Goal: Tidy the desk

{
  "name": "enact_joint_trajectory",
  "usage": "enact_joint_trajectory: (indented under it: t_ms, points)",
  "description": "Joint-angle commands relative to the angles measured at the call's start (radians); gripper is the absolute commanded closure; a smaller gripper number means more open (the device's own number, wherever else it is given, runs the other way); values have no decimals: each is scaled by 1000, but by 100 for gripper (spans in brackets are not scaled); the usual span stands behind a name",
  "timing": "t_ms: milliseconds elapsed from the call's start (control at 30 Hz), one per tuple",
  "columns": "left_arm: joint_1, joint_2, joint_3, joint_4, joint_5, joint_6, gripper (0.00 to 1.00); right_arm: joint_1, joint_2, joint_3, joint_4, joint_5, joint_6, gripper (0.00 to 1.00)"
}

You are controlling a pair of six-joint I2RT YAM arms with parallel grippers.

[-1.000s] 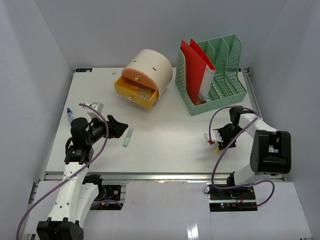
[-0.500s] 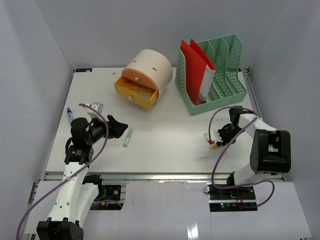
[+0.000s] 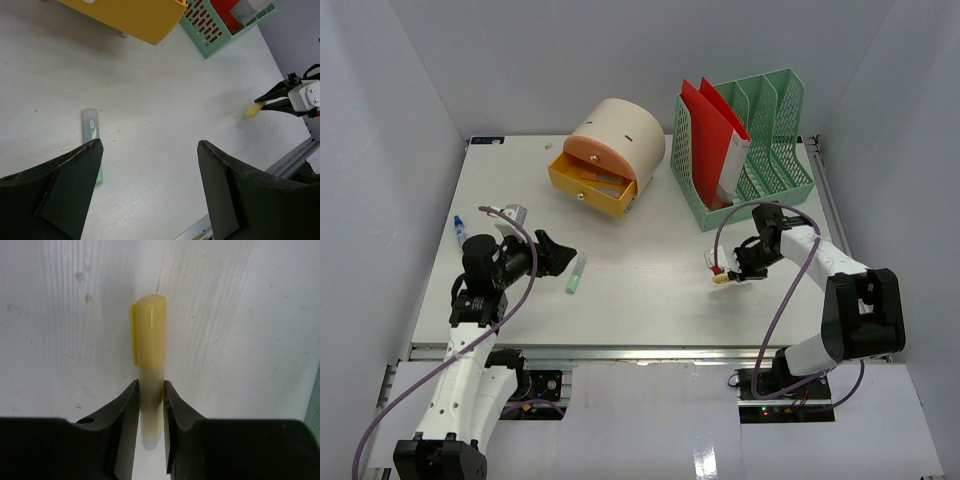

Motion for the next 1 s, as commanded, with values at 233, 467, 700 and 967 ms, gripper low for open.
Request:
enact_joint_trajectory:
  t_ms: [233,467,700,967]
  points:
    - [-27,57,-1,-15,-31,-16,12,384,68,492,99,-128,665,92]
    - [-71,96,2,-41,-101,-28,2,502,355,982,243,-78,1093,92]
    - [-110,147,5,-61,-163,-33,2,512,614,1286,378,-15,1356,92]
    - [-116,234,9,-70,-199,-44,2,516,660,1203,543,45,1424,79]
